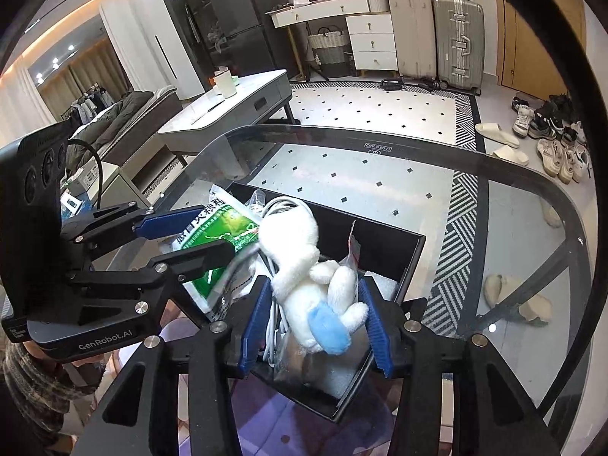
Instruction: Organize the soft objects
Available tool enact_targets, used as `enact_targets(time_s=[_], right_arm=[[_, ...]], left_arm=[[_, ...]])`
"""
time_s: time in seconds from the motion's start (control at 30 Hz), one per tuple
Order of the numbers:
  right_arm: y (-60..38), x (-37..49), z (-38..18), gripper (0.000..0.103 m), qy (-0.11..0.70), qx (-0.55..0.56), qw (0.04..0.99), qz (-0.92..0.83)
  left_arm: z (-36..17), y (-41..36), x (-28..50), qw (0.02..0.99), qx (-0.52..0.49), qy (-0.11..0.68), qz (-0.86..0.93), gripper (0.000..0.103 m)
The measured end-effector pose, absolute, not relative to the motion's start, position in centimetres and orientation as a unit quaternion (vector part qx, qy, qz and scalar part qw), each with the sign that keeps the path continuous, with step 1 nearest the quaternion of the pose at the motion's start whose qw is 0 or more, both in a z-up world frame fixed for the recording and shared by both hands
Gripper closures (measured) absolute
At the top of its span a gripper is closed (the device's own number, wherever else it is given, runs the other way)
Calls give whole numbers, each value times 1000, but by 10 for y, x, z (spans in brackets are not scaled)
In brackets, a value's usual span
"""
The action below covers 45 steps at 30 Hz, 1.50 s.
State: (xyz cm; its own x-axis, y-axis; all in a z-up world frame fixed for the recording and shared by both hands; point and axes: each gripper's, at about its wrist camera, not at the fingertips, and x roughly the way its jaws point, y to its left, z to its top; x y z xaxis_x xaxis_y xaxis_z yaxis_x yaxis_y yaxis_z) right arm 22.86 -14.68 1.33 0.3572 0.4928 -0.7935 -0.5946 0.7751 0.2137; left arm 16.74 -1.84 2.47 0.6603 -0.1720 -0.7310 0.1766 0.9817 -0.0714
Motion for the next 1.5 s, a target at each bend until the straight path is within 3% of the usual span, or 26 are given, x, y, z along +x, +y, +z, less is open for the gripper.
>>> enact_targets(time_s=[0.1,0.17,0.23,0.3,0.4,0.5,0.73,0.9,1.5], right_arm=[[-148,222,18,51,457,-55,824,331],[-149,220,21,44,455,-50,826,329],[-151,217,24,31,451,-42,829,328],[-154,214,27,28,445,-40,832,328],[-155,207,33,18,437,-42,837,325],[-157,200,37,17,428,-50,845,317],[-163,177,46,8,403,-54,858,314],[-174,159,52,2,379,-43,871,310],[-212,120,55,1,287,-7,922,260]], left_arm=[[27,-20,163,912,6,397,-100,50],[32,-20,158,915,4,389,-106,44],[36,-19,156,917,3,384,-105,43],[39,-18,153,918,0,383,-106,39],[42,-18,144,922,0,374,-105,26],[47,-18,139,924,-3,367,-104,23],[58,-13,117,933,-3,344,-107,6],[65,-6,104,938,-9,332,-100,3],[58,4,70,954,-32,292,-64,0]])
